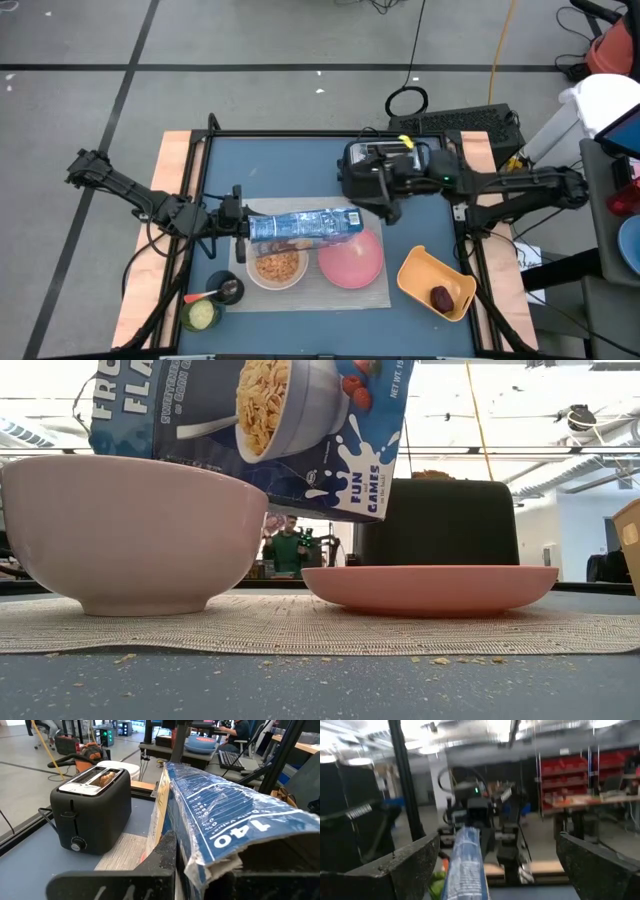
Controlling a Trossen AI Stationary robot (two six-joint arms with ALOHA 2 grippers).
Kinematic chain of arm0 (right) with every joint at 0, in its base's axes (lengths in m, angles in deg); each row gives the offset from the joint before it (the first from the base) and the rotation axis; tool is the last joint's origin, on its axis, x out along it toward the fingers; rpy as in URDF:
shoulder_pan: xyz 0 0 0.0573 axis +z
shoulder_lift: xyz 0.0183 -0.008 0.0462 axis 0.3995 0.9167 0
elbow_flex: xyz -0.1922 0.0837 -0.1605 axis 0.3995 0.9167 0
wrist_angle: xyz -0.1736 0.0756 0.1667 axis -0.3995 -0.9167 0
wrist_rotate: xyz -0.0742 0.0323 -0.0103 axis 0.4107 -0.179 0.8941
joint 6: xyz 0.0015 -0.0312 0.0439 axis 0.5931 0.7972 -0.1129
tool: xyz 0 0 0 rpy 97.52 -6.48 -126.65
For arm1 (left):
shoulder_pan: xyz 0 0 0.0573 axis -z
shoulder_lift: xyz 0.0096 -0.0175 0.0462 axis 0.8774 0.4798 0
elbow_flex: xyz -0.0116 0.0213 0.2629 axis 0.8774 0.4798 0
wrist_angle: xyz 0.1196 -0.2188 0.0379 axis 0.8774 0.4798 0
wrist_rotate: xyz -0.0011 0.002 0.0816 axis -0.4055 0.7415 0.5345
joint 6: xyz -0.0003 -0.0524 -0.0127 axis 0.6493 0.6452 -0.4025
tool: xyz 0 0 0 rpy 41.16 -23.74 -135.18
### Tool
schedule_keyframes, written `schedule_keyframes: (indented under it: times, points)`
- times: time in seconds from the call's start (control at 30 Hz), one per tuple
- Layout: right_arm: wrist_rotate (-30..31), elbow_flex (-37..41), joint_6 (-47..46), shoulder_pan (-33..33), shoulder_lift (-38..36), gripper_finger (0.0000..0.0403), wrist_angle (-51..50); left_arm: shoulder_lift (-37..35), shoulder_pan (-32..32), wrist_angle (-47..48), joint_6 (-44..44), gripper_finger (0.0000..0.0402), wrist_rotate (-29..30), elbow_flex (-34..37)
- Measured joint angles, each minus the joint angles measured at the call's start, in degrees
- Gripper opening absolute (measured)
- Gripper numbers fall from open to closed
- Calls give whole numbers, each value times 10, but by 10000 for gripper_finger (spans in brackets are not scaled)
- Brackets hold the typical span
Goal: Arrange a breakfast setting
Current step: Pour the cereal into the white bowl
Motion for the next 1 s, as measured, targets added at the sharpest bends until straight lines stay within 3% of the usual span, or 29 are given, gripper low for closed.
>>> schedule_keyframes:
  times: [0.27, 0.63, 0.77, 1.0]
  points:
    - [-1, -76, 59, 38, 64, 386, -82, 0, 0, 6, 0, 3, 0, 0]
    - [5, -78, 87, 75, 108, 386, -89, 0, 0, 8, 1, 3, 0, 0]
    - [52, -78, 90, 75, 118, 386, -96, 0, 0, 8, 1, 3, 0, 0]
    - [47, -78, 102, 76, 120, 386, -138, 0, 0, 8, 1, 3, 0, 0]
